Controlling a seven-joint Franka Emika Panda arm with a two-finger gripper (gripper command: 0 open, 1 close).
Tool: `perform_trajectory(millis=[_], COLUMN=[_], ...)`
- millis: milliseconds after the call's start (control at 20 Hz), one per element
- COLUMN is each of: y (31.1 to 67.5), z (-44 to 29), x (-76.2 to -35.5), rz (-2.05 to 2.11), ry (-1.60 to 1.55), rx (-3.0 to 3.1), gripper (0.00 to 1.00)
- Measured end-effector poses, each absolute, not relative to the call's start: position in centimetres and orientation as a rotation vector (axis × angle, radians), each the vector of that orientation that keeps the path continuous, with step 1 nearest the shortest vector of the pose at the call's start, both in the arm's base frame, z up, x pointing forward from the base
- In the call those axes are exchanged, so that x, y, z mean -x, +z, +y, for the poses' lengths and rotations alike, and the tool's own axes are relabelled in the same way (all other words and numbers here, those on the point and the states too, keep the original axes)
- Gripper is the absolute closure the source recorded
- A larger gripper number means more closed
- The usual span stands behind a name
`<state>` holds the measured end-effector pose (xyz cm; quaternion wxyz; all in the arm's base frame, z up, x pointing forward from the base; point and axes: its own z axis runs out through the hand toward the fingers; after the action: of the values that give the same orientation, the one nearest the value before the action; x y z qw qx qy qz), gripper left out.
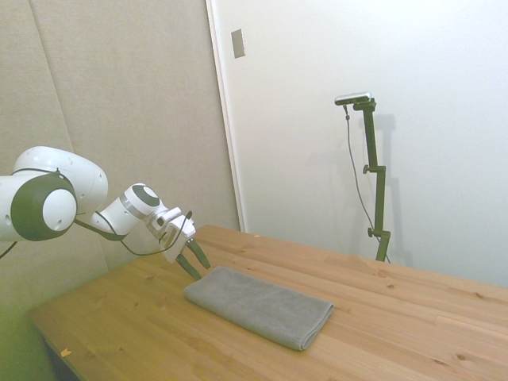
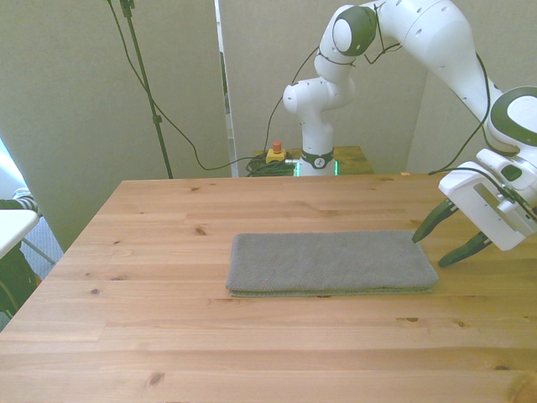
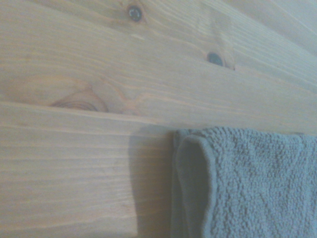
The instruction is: Fold the towel
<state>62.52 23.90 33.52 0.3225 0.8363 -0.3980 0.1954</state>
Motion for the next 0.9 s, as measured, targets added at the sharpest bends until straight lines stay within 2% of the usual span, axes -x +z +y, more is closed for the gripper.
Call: perform_trajectory(millis=[50, 100, 400, 900], y=[33.4, 33.3, 33.0, 32.4], z=[23.5, 22.9, 19.9, 19.3], x=[-62.6, -62.6, -62.6, -62.3], rz=[-1.048, -1.051, -1.07, -1.063], ry=[0.509, 0.503, 0.479, 0.482], rx=[-2.188, -2.179, -2.154, -2.18], gripper=[0.0, 1.0, 1.0, 1.0])
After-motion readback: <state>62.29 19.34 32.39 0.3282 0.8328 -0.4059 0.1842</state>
